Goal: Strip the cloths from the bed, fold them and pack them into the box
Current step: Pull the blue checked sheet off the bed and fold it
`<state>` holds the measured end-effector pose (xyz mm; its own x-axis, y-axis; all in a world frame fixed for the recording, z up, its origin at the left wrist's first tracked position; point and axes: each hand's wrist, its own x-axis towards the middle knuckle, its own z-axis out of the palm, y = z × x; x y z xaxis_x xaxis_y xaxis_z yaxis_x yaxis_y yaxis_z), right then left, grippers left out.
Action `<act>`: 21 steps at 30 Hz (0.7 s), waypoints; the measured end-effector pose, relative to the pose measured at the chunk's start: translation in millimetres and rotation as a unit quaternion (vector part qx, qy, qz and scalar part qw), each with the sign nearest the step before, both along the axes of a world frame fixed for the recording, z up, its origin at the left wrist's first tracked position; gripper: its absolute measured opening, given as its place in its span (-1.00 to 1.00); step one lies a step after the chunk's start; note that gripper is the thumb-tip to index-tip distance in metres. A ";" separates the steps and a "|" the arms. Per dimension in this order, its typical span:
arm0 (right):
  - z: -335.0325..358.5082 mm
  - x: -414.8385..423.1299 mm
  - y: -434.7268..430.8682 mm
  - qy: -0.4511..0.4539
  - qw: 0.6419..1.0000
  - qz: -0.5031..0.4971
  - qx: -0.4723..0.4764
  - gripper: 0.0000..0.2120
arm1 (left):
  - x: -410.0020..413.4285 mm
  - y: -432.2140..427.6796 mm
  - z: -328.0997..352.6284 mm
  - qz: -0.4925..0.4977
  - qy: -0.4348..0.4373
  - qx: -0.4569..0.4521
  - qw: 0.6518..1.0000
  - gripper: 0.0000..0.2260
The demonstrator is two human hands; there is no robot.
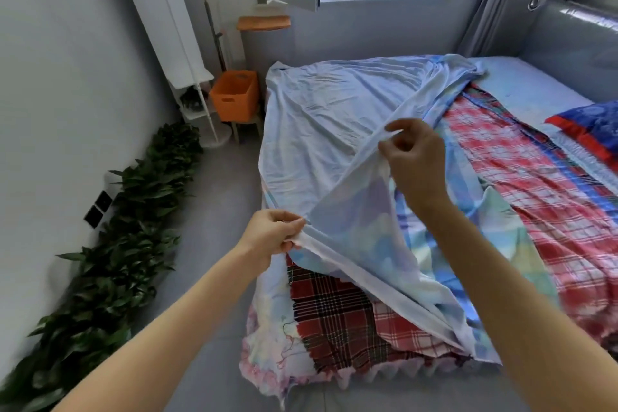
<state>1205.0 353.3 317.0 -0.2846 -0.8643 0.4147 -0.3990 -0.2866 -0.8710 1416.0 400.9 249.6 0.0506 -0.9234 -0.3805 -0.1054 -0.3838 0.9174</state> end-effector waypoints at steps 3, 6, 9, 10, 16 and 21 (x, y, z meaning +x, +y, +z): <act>55.5 -39.5 -28.8 -0.046 0.993 -0.074 -0.080 -0.79 | 20.2 -3.7 0.0 0.035 -0.011 0.027 0.999 -0.93; 65.7 -7.7 -21.9 0.038 0.994 0.021 -0.104 -0.81 | 27.6 -11.4 12.6 0.020 0.008 0.019 1.000 -0.93; 12.6 41.6 6.0 0.149 0.977 0.138 -0.064 -0.94 | 17.8 -13.6 29.3 -0.048 0.026 0.010 0.998 -0.95; -7.1 51.3 17.0 0.143 0.974 0.168 -0.044 -0.95 | 13.1 -12.0 32.0 -0.063 0.036 0.010 0.997 -0.94; -64.5 66.8 52.9 0.126 0.958 0.253 -0.043 -0.90 | -5.9 4.4 33.5 -0.012 0.078 0.086 0.993 -0.71; -75.0 71.0 61.7 0.243 0.917 0.280 -0.146 -0.93 | -10.4 13.7 32.3 -0.005 0.056 0.125 0.991 -0.83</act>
<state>1276.0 415.0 242.0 0.4503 -0.6503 0.6118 -0.4393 -0.7580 -0.4822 1405.6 414.6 281.9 -0.0142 -0.7993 -0.6008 -0.0138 -0.6006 0.7994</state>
